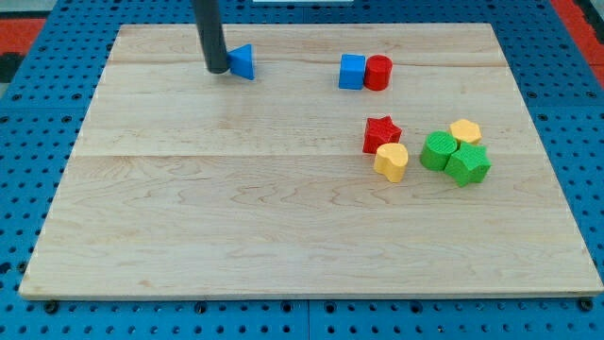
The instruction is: Keep blue blocks and red circle in a vertical line
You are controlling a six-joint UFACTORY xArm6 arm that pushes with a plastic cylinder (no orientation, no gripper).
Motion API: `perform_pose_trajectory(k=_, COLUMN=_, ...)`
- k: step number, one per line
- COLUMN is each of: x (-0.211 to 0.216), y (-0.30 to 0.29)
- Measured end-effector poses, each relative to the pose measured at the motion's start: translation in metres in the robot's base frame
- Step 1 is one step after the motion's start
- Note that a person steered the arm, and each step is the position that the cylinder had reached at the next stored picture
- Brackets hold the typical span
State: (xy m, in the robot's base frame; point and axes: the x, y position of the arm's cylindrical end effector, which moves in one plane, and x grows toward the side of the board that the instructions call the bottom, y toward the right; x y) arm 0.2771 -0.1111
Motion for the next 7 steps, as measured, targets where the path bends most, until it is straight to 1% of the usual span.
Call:
perform_pose_trajectory(k=1, x=-0.002, y=0.015)
perform_pose_trajectory(k=2, x=-0.011, y=0.004)
perform_pose_trajectory(k=3, x=-0.059, y=0.012)
perform_pose_trajectory(k=5, x=0.034, y=0.050)
perform_pose_trajectory(k=6, x=0.043, y=0.042)
perform_pose_trajectory(k=7, x=0.019, y=0.052)
